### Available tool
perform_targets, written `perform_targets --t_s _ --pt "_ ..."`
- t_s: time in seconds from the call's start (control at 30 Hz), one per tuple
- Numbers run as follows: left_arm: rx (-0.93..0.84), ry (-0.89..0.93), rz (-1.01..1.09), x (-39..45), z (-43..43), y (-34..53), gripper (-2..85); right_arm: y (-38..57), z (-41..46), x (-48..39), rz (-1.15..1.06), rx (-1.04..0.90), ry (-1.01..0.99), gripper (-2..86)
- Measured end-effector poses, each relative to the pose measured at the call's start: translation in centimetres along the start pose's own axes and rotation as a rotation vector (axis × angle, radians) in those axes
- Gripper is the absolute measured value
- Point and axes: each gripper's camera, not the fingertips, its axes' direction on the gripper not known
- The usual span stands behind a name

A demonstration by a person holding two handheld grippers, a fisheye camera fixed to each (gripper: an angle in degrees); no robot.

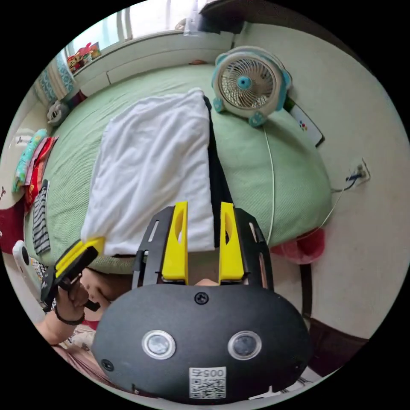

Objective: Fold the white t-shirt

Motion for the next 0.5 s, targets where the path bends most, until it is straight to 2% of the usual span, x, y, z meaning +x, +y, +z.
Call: perform_targets --t_s 0.1,0.23,0.3,0.5 --pt "-0.012 -0.029 0.027 0.7 0.4 -0.5 5.7 2.8 2.4 3.0 0.111 -0.038 -0.125 9.0" --pt "-0.032 -0.015 0.006 1.1 0.7 -1.2 5.7 3.5 4.0 2.2 0.078 -0.082 -0.149 4.8" --pt "-0.027 -0.029 0.036 1.9 0.1 -2.0 5.8 3.2 3.3 0.9 0.02 -0.079 -0.062 0.1" --pt "-0.035 0.057 0.053 2.9 -0.9 -1.9 5.9 3.1 -0.4 -0.4 -0.052 -0.048 0.201 -1.5"
